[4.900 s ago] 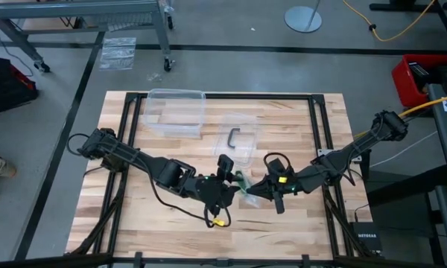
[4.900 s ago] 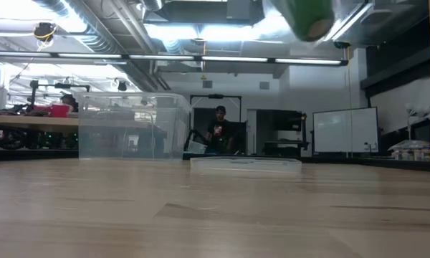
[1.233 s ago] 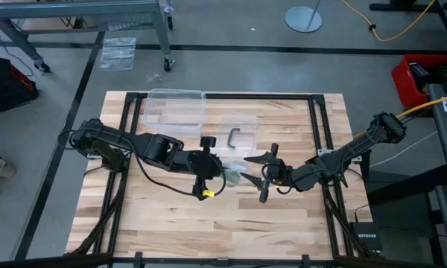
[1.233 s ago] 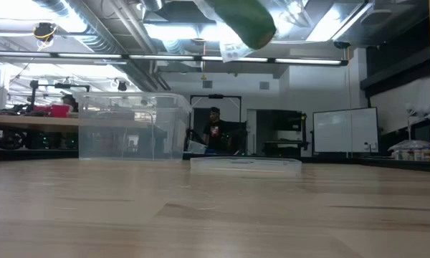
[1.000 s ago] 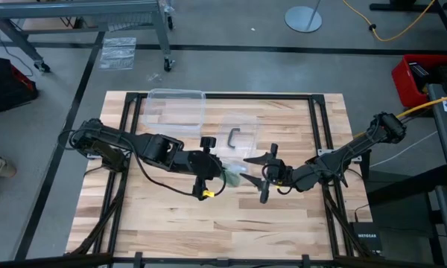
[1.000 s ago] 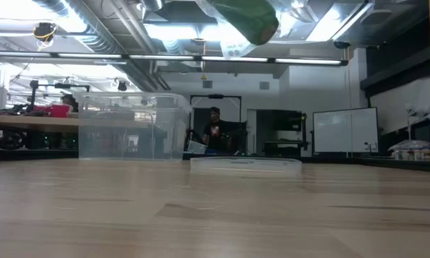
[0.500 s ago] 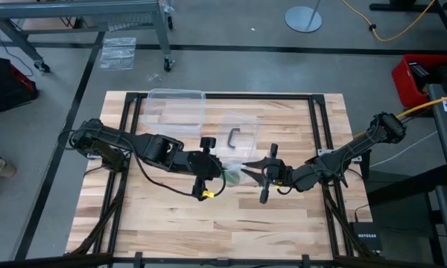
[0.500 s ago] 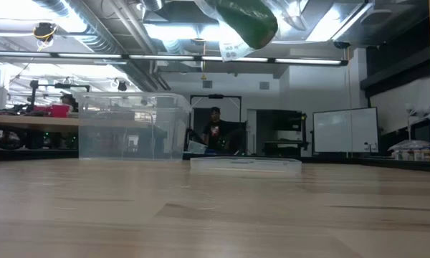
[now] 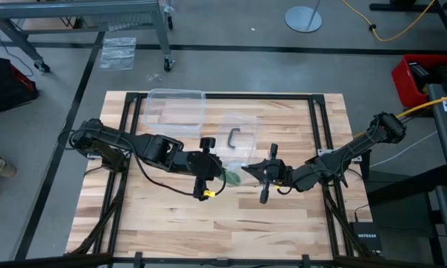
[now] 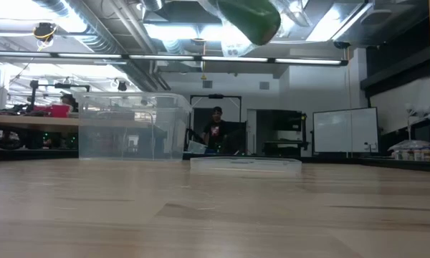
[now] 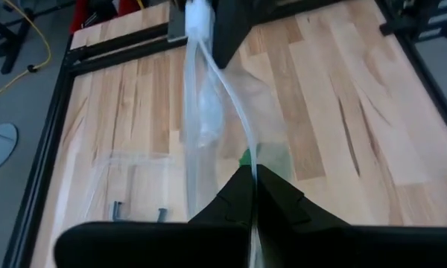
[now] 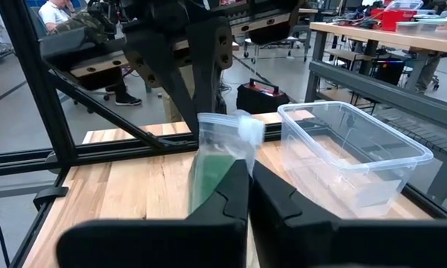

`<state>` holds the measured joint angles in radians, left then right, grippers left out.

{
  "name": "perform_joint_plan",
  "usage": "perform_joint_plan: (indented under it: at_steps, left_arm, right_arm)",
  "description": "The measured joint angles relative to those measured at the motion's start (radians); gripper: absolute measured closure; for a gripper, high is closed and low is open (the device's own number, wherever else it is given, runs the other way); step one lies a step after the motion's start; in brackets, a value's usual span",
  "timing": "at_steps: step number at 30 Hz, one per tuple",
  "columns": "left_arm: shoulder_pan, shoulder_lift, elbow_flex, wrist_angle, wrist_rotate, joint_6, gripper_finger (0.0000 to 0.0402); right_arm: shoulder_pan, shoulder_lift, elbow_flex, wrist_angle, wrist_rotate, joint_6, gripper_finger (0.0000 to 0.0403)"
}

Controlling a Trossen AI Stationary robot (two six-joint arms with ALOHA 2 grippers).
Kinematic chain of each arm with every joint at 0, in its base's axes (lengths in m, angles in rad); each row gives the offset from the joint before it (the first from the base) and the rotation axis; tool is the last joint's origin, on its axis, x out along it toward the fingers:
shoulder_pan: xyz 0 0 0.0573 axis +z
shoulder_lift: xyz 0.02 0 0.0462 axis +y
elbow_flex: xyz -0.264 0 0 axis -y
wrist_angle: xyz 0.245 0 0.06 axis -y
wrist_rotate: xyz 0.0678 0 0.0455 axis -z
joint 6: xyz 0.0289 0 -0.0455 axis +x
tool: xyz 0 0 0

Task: Roll bandage
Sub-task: Close the transparent zip bag

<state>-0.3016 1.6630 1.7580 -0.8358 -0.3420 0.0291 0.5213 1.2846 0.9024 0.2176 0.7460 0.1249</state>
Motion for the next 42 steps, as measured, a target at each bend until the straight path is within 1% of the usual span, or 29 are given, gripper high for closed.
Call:
perform_joint_plan:
  at_steps: [5, 14, 19, 24, 34, 38, 42]
  left_arm:
    - [0.000, 0.000, 0.000, 0.052, 0.000, -0.031, 0.0374]
    - [-0.006, 0.000, 0.000, 0.112, -0.001, -0.022, 0.0298]
    - [0.006, 0.004, 0.000, 0.175, -0.002, 0.017, 0.0278]
    - [0.028, 0.023, 0.001, 0.238, -0.001, 0.073, 0.0280]
    - [0.059, 0.059, 0.001, 0.300, -0.002, 0.170, 0.0293]
    - [0.058, 0.060, 0.001, 0.304, -0.001, 0.200, 0.0305]
    - [0.055, 0.060, 0.001, 0.304, -0.001, 0.232, 0.0328]
  right_arm:
    - [0.000, 0.000, 0.000, 0.000, 0.007, 0.000, 0.0398]
    - [0.000, 0.000, 0.000, -0.010, 0.024, 0.000, 0.0400]
    - [0.000, 0.000, 0.000, -0.008, 0.013, 0.000, 0.0401]
    - [0.000, 0.000, 0.000, -0.004, 0.002, 0.006, 0.0401]
    - [0.000, 0.000, -0.001, -0.007, 0.002, 0.007, 0.0401]
    - [0.000, 0.000, -0.001, -0.009, 0.002, 0.008, 0.0402]
    - [0.000, 0.000, -0.001, -0.009, 0.002, 0.008, 0.0402]
